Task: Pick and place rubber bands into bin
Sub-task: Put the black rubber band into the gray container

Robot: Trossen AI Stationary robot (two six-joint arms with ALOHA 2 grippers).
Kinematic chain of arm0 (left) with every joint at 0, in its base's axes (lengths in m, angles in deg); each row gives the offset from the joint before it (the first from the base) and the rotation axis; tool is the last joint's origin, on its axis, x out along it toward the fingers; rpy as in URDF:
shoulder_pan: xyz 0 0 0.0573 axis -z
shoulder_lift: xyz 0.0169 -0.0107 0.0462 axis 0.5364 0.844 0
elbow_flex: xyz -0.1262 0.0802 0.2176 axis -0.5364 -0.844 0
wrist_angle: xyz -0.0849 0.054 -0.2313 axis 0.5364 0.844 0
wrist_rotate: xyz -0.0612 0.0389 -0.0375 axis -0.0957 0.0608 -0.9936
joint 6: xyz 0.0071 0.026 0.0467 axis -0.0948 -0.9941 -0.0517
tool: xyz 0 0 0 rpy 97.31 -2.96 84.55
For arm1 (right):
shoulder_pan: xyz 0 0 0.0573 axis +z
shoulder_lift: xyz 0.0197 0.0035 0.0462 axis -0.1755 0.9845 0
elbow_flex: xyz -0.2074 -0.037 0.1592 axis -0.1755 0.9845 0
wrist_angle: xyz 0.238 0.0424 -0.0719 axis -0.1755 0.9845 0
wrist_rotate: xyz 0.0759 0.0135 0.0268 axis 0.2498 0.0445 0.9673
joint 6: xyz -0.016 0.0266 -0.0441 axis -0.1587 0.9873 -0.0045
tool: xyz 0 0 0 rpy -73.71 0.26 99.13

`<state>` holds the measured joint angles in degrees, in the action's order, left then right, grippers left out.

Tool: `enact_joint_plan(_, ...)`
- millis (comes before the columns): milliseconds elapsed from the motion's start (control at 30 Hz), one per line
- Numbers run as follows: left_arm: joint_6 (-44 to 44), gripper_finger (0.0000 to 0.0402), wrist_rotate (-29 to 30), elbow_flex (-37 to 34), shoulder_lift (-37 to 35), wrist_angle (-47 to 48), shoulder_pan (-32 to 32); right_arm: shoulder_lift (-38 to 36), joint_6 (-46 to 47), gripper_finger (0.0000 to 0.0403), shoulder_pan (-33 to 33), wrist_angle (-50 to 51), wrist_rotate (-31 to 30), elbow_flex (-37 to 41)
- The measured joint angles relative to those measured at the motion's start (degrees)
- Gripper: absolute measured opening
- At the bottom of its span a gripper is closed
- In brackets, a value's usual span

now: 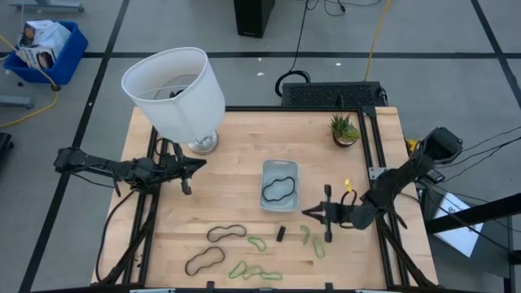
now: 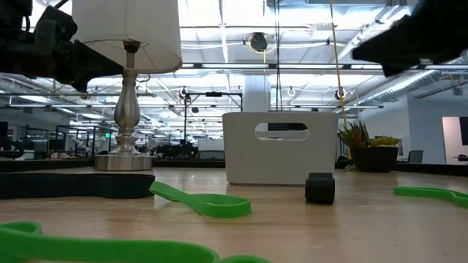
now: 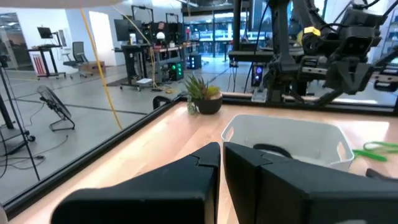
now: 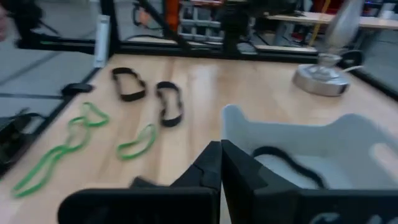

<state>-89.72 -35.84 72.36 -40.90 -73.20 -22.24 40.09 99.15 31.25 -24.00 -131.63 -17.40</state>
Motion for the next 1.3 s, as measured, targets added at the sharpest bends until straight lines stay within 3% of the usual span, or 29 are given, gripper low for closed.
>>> enact_joint_plan(300,0.0,0.0026,0.0,0.0,0.0,2.1,0.0,8.8,1.0,0.0,4.9,-3.1,-2.2,0.2)
enact_joint_plan(667,0.0,0.0026,0.0,0.0,0.0,2.2,0.0,9.6,9.5,0.0,4.9,-0.6,-1.0,-0.8)
enact_joint_plan(767,0.0,0.0026,0.0,0.0,0.0,2.2,0.0,9.6,9.3,0.0,4.9,8.0,-1.0,-5.8)
enact_joint_plan(833,0.0,0.0026,0.0,0.0,0.0,2.2,0.0,9.6,10.0,0.0,4.9,18.9,-1.0,-11.4)
enact_joint_plan(933,0.0,0.0026,0.0,0.0,0.0,2.3,0.0,9.6,15.3,0.0,4.9,36.0,-0.8,-18.8)
enact_joint_plan(1000,0.7,0.0026,0.0,0.0,0.0,2.5,0.0,9.6,18.4,0.0,4.9,42.0,-1.3,-20.9)
enact_joint_plan(1133,2.8,0.0026,-3.0,0.0,0.0,4.2,0.0,9.6,19.3,0.0,5.2,42.0,-2.6,-19.7)
enact_joint_plan(1300,2.9,0.0026,-5.2,0.0,0.0,5.6,0.0,9.2,19.2,0.0,6.5,31.5,-6.8,-11.6)
